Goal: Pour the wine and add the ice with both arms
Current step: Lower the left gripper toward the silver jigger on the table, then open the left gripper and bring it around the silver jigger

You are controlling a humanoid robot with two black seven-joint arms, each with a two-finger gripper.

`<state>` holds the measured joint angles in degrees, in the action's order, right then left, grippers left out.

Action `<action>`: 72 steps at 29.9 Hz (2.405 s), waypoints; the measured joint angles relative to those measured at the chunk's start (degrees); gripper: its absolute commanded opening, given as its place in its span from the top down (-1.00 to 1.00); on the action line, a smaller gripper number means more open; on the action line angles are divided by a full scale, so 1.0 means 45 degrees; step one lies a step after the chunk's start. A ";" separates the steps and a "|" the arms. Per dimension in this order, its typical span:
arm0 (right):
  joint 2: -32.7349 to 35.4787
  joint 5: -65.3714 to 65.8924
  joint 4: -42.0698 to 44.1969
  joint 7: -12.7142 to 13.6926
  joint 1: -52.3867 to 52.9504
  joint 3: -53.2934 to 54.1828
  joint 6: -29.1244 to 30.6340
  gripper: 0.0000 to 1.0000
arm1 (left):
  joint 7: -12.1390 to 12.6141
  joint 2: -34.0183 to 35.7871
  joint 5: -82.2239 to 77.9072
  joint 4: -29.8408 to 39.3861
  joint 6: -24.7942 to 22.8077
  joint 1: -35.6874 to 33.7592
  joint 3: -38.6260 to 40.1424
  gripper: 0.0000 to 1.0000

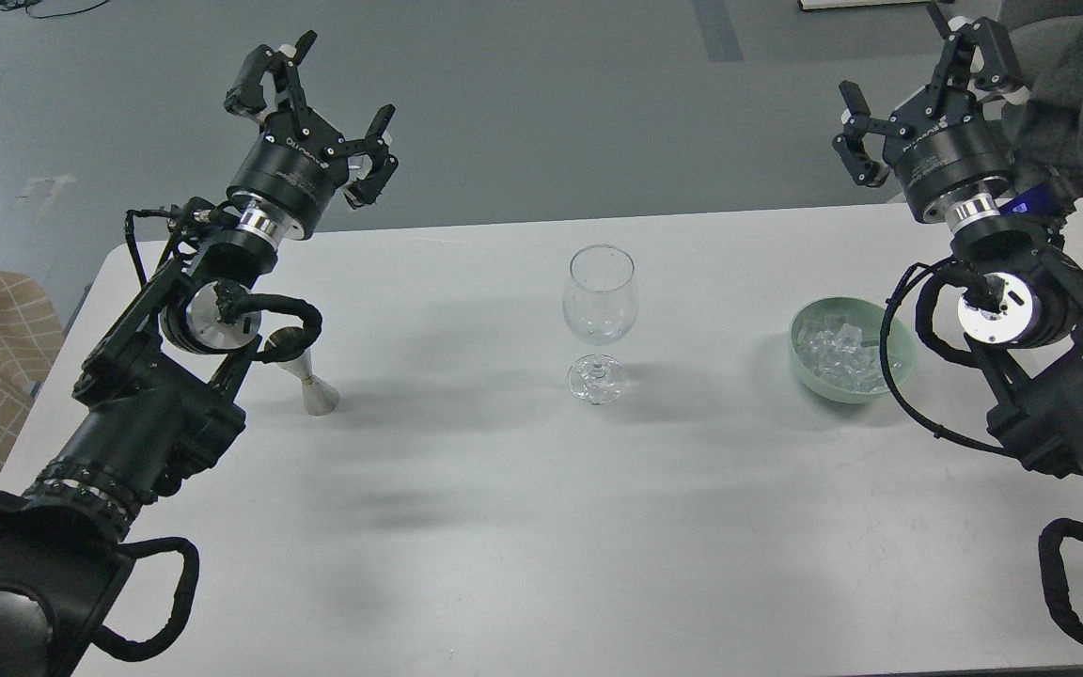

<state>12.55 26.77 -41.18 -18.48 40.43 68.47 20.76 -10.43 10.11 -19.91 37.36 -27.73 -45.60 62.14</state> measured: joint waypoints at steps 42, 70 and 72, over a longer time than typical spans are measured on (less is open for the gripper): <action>-0.0306 -0.0013 0.0975 -0.0130 0.0376 0.0172 0.1324 -1.00 | 0.1784 0.0205 0.0139 0.0849 -0.0061 0.0104 0.0202 -0.92; -0.0463 -0.0012 0.0927 -0.0134 0.0350 0.0195 0.1325 -1.00 | 0.7644 0.2599 0.4549 1.2373 0.2804 1.1400 0.6963 -0.92; -0.0464 -0.0012 0.0928 -0.0134 0.0350 0.0192 0.1326 -1.00 | 0.7767 0.2146 0.4561 1.2526 0.2807 1.2180 0.7323 -0.94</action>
<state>10.46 26.72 -37.00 -19.08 42.00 69.33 26.72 24.52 19.77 0.61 93.72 -15.10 9.21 95.09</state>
